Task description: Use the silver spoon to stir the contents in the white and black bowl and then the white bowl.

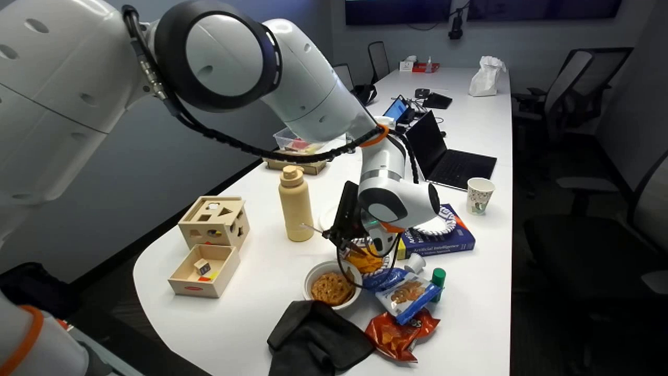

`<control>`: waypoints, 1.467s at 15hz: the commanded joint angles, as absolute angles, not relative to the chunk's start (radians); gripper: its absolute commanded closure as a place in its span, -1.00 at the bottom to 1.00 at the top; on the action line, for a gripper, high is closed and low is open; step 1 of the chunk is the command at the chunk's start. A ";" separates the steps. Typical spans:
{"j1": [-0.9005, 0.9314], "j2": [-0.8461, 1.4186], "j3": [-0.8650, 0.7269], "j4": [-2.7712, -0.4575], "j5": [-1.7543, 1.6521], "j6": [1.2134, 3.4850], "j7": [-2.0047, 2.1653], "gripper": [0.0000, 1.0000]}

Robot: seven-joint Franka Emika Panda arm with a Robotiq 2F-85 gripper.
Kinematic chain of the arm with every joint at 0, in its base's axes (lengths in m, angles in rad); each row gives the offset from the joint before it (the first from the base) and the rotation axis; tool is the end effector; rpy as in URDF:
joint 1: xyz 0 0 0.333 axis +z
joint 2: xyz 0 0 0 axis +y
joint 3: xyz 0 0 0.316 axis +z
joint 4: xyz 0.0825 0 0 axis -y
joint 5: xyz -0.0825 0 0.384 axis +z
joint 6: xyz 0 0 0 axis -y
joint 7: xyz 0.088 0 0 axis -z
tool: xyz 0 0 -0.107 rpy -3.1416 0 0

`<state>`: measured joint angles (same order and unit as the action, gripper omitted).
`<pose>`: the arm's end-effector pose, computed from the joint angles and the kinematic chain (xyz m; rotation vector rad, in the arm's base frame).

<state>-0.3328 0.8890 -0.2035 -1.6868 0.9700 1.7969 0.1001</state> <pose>0.5444 -0.2393 0.0682 -1.8840 1.3264 0.6363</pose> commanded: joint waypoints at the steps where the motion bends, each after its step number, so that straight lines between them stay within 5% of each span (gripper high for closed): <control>1: -0.302 0.875 -0.221 -1.691 0.940 1.878 0.137 0.98; 12: -0.365 0.901 -0.126 -1.660 0.980 1.796 0.052 0.98; 22: -0.291 0.863 -0.210 -1.682 0.824 1.776 0.218 0.98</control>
